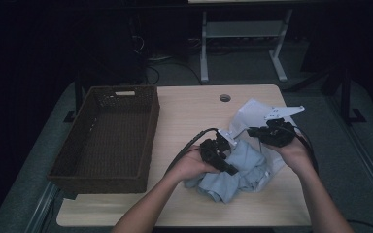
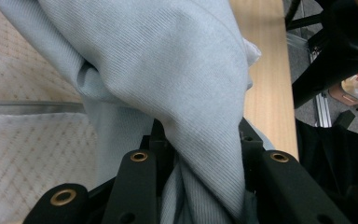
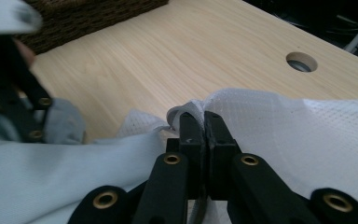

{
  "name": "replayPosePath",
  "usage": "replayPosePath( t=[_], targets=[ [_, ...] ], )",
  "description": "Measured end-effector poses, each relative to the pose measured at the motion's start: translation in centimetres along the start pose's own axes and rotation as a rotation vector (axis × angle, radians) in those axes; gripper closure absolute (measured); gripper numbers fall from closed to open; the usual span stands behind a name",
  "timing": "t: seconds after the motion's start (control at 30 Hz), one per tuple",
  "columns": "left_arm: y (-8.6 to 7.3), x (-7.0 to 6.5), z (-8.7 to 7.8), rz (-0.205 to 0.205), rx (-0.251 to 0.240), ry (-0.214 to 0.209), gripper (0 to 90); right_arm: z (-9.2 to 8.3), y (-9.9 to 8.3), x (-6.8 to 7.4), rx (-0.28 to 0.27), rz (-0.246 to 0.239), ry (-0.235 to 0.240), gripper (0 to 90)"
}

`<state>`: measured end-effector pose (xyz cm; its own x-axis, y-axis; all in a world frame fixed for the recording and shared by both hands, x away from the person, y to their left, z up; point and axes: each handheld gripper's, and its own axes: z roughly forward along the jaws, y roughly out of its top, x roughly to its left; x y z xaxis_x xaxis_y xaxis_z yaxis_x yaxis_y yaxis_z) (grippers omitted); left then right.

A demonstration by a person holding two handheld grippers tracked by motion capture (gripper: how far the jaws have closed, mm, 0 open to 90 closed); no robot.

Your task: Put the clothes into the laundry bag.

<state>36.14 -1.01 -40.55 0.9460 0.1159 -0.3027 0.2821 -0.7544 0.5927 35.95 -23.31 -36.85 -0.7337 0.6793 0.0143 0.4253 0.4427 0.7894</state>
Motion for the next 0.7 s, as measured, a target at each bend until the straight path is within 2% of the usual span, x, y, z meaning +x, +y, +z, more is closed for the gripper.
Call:
replayPosePath(
  t=[0.13,0.27,0.4,0.7],
  targets=[
    [-0.4,1.2,0.0,-0.041,-0.008,0.003,67.8,0.1,-0.2,0.3,0.010,-0.009,0.010,87.3],
    [-0.7,1.8,-0.2,-0.069,-0.023,0.013,67.8,0.0,-0.4,0.4,0.016,-0.008,0.018,87.3],
    [-1.2,2.5,-1.0,-0.100,-0.041,0.045,67.8,-0.1,-0.5,0.4,0.024,-0.015,0.021,87.3],
    [-2.3,3.6,-3.6,-0.167,-0.115,0.117,67.8,0.0,-0.7,0.4,0.030,-0.019,0.032,87.3]
  ],
)
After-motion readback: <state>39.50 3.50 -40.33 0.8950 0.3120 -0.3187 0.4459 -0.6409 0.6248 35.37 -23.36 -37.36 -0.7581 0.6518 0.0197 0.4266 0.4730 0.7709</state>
